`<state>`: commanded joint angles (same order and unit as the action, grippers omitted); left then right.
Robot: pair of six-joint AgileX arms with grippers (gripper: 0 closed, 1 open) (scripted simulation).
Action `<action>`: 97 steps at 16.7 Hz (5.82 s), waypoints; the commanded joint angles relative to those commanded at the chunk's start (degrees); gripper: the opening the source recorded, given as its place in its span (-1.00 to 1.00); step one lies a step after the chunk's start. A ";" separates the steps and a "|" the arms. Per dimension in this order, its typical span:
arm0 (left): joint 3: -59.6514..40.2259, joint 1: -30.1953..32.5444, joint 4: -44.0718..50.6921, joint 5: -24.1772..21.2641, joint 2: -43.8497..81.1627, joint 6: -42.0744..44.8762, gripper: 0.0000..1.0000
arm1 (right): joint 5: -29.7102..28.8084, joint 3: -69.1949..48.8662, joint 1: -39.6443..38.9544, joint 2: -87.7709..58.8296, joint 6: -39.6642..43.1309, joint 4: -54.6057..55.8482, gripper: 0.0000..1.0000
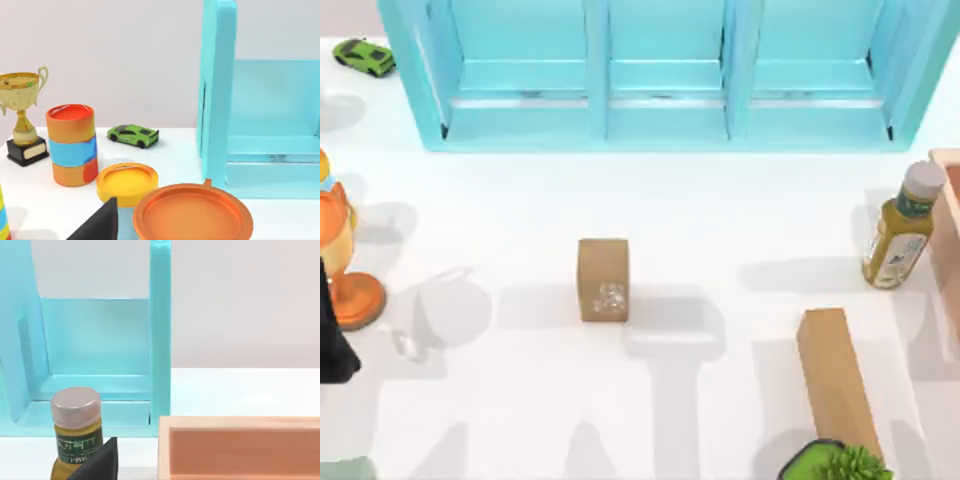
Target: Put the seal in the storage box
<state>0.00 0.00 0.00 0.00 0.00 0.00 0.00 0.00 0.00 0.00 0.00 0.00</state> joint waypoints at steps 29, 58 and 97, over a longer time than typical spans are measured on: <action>0.00 0.00 0.00 0.00 0.00 0.00 1.00 | -10.01 -114.15 -37.03 -96.83 -31.27 -59.59 1.00; 0.00 0.00 0.00 0.00 0.00 0.00 1.00 | -4.49 -154.91 -47.22 -149.32 -48.51 -91.65 1.00; 0.00 0.00 0.00 0.00 0.00 0.00 1.00 | -4.37 -126.78 -46.98 -145.28 -48.16 -67.58 -1.00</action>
<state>0.00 0.00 0.00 0.00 0.00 0.00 -4.37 -126.78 -46.98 -145.28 -48.16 -67.58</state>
